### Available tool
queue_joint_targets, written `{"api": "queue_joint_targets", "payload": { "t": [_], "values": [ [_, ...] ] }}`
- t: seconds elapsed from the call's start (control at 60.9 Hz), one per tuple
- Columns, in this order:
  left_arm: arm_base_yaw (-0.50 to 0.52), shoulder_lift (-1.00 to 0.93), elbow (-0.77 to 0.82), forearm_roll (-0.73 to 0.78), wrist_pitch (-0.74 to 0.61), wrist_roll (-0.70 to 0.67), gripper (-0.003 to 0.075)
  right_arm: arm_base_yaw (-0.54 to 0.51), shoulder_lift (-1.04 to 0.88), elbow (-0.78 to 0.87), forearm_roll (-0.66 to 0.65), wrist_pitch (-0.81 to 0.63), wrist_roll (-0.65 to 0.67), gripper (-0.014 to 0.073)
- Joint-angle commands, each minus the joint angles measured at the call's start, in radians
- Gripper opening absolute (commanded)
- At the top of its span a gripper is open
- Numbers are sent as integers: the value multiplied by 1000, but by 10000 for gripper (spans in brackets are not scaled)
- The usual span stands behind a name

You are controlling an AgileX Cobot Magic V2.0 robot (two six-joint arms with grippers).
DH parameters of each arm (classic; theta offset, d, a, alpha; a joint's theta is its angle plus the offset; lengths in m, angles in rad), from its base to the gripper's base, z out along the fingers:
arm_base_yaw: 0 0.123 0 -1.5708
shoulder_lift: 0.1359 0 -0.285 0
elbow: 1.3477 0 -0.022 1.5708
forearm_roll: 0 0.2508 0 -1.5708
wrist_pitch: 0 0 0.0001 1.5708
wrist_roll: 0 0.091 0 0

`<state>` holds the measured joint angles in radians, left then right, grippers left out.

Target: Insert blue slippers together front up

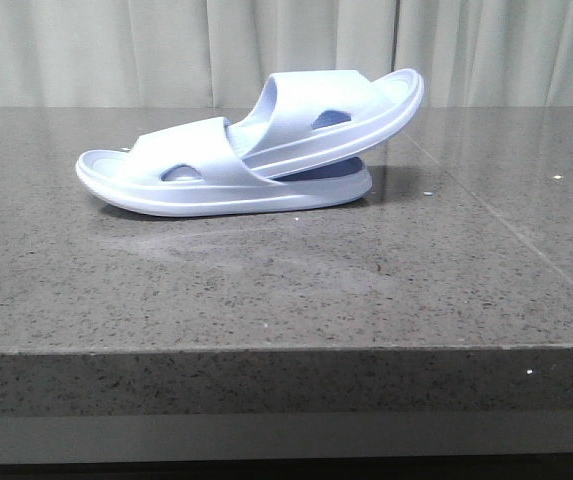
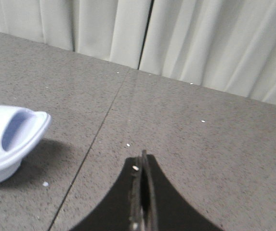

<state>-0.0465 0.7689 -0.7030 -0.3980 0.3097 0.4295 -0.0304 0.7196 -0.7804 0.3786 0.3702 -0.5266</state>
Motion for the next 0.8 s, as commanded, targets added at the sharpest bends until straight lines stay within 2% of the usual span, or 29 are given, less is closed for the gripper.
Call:
{"api": "queue_joint_targets", "payload": {
  "t": [0.0, 0.181, 0.345, 0.788],
  "values": [
    [-20, -84, 60, -7, -140, -6, -20, 0, -104, 68, 7, -130, -25, -60],
    [-33, -253, 196, -7, -182, -6, -20, 0, -268, 220, 7, -164, -32, -60],
    [-33, -376, 261, -7, -182, -6, -20, 0, -361, 282, 7, -181, -33, -60],
    [-33, -402, 271, -7, -180, -6, -19, 0, -378, 289, 10, -179, -33, -60]
  ]
}}
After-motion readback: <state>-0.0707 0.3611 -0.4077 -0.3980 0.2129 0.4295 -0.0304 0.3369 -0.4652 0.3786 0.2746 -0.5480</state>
